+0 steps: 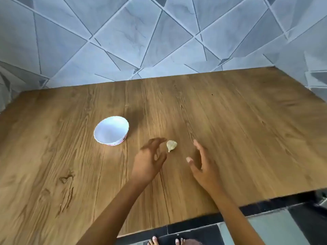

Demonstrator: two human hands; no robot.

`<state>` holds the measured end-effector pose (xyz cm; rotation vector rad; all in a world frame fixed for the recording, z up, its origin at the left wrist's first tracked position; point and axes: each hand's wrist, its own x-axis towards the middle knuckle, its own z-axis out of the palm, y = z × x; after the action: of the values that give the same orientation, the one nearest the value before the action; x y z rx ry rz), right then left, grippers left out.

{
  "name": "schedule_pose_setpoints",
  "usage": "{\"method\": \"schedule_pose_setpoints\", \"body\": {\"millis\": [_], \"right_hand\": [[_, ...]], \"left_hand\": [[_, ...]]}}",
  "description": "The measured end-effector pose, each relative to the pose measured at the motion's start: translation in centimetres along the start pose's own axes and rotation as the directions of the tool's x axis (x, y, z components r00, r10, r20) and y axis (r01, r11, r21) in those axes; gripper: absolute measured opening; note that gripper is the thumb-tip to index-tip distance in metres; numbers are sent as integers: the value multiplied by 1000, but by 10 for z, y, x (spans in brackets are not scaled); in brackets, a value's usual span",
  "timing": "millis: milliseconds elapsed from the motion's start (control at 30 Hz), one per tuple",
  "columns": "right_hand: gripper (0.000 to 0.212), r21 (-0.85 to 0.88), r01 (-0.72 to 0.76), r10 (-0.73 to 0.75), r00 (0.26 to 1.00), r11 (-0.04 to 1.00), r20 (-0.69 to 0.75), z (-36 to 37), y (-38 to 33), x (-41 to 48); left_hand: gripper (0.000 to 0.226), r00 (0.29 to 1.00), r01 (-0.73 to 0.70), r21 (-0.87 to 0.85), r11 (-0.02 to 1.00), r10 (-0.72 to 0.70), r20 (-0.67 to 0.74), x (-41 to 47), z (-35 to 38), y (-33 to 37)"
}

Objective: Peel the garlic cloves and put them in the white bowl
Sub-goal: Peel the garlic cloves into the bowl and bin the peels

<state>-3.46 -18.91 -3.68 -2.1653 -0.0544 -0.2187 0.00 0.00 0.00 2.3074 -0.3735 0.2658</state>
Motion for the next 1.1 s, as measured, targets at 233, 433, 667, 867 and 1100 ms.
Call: {"method": "schedule_pose_setpoints", "body": {"millis": [233,433,667,867,1100], "right_hand": [[59,-7,-45,45,998,999,-34,-3,3,2],[51,135,-78,75,997,988,23,-6,3,13],[37,628,-392,235,917,672,322,-8,-3,60],[31,653,-428,228,900,625,372,-2,-1,80],[31,595,-408,172,895,693,413,-3,0,80]], "left_hand": [[36,957,-69,199,978,9,289,50,27,10],[22,971,111,-30,993,-102,216,56,32,3],[20,924,382,-515,768,-304,233,54,33,9],[18,936,334,-387,859,-253,246,61,22,6],[15,961,117,-189,975,-63,270,70,10,4]]}}
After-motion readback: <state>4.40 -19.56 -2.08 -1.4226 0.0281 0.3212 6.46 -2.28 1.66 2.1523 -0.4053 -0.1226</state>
